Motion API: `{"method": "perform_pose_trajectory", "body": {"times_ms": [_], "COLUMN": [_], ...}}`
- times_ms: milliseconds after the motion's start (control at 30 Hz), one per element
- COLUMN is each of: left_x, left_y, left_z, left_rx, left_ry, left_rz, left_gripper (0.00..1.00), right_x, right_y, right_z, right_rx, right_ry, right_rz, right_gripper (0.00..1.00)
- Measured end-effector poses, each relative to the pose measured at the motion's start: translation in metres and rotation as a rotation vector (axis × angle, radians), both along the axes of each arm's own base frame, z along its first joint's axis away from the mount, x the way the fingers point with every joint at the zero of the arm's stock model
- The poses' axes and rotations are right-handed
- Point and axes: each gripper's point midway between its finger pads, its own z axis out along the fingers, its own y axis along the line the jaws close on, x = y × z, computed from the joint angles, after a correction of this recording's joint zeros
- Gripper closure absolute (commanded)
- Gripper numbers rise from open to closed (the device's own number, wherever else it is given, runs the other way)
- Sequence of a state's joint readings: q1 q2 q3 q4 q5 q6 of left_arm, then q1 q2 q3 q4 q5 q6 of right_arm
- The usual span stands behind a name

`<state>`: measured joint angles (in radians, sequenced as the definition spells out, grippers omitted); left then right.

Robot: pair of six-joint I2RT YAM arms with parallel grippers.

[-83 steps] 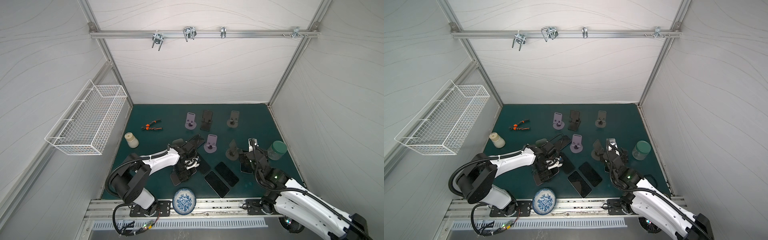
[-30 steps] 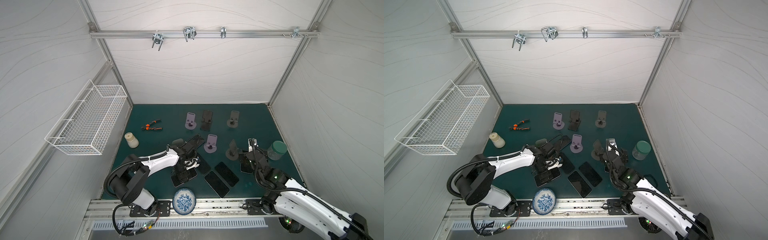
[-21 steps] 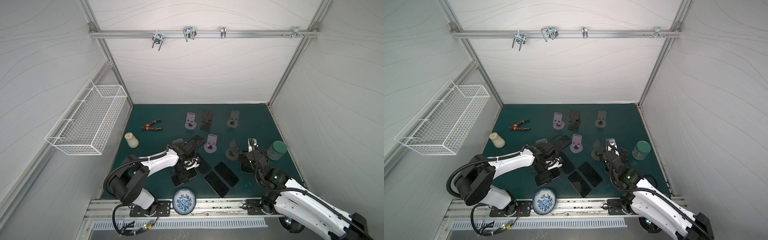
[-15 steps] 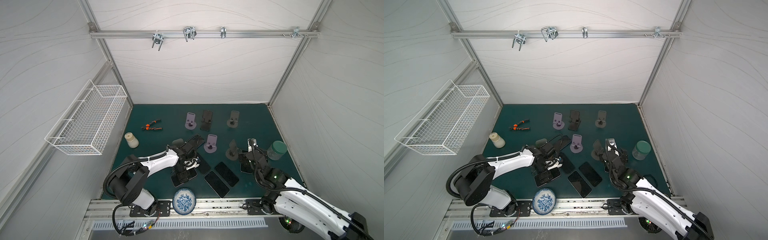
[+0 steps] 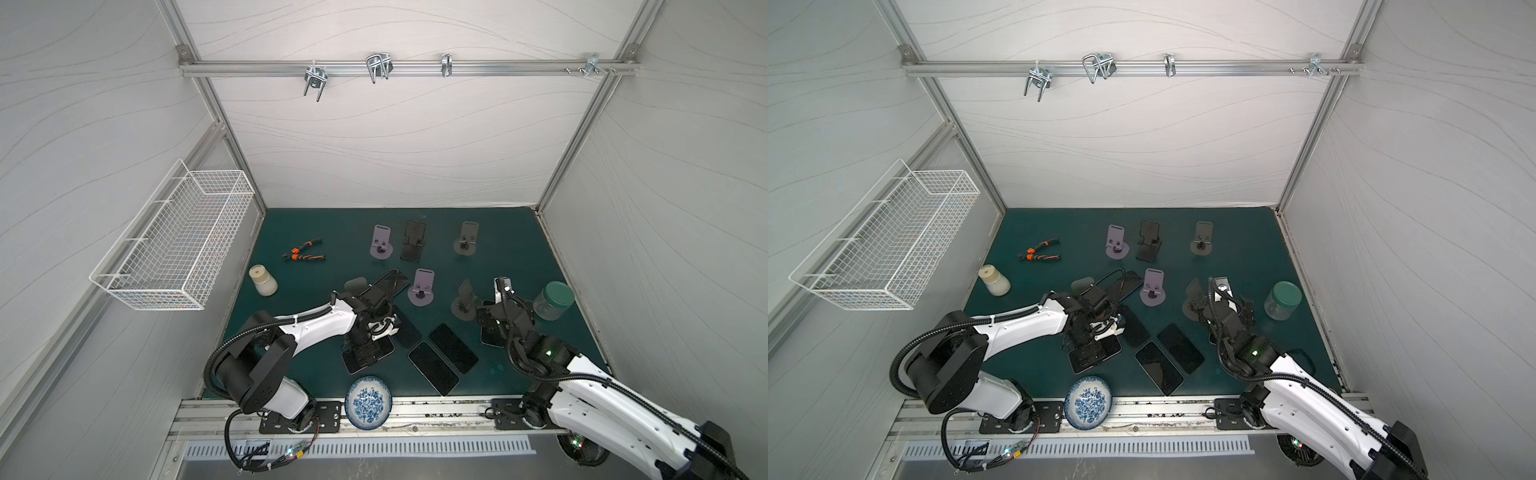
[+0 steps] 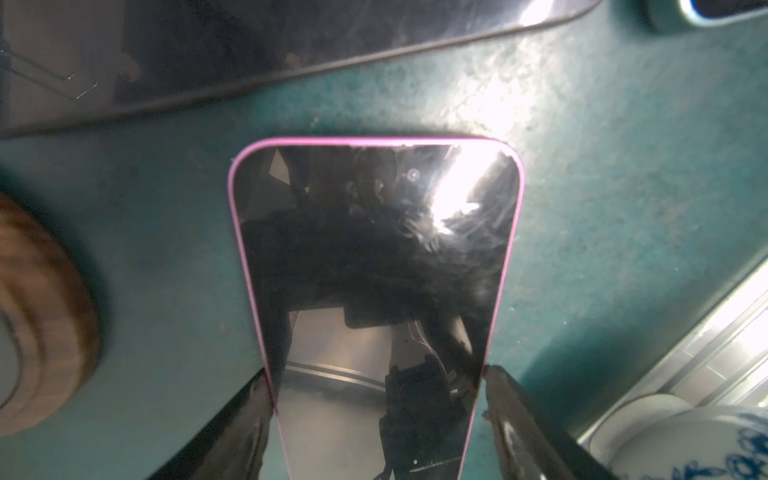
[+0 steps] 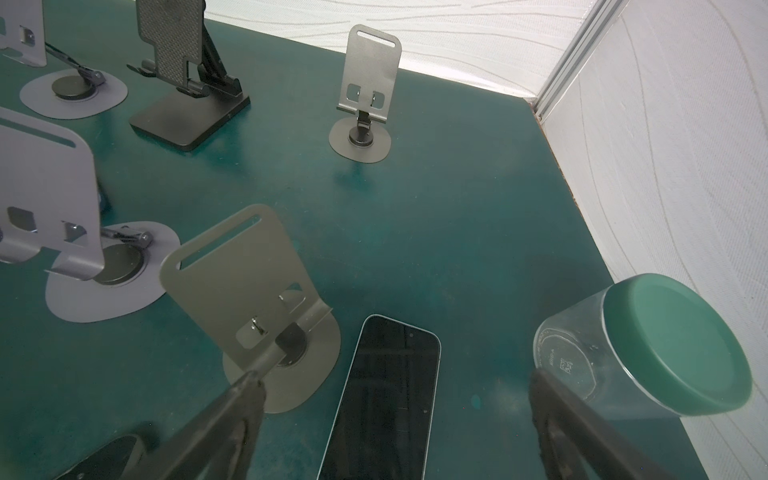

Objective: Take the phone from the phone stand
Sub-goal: 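Open the left gripper and raise it off the pink-framed phone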

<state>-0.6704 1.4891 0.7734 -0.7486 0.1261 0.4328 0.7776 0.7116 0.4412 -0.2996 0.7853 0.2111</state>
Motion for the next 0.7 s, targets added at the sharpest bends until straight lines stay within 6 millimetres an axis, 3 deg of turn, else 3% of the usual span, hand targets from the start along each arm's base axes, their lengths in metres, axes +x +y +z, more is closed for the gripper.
{"method": "perform_pose_trajectory", "body": {"times_ms": [333, 700], "left_x": [-0.0024, -0.0048], "left_y": [0.0019, 0.0044], "left_z": [0.0000, 0.0061], "left_rx": [-0.001, -0.016], "left_ry": [-0.001, -0.025], "left_rz": [-0.001, -0.003], "left_gripper": [0.17, 0.03], "right_x": [0.0002, 0.0001], "right_y": [0.0003, 0.0005], "right_z": [-0.0018, -0.0018], "right_rx": [-0.006, -0.006], "right_ry": [0.006, 0.006], "right_rz": [0.000, 0.001], "right_gripper": [0.01, 0.01]}}
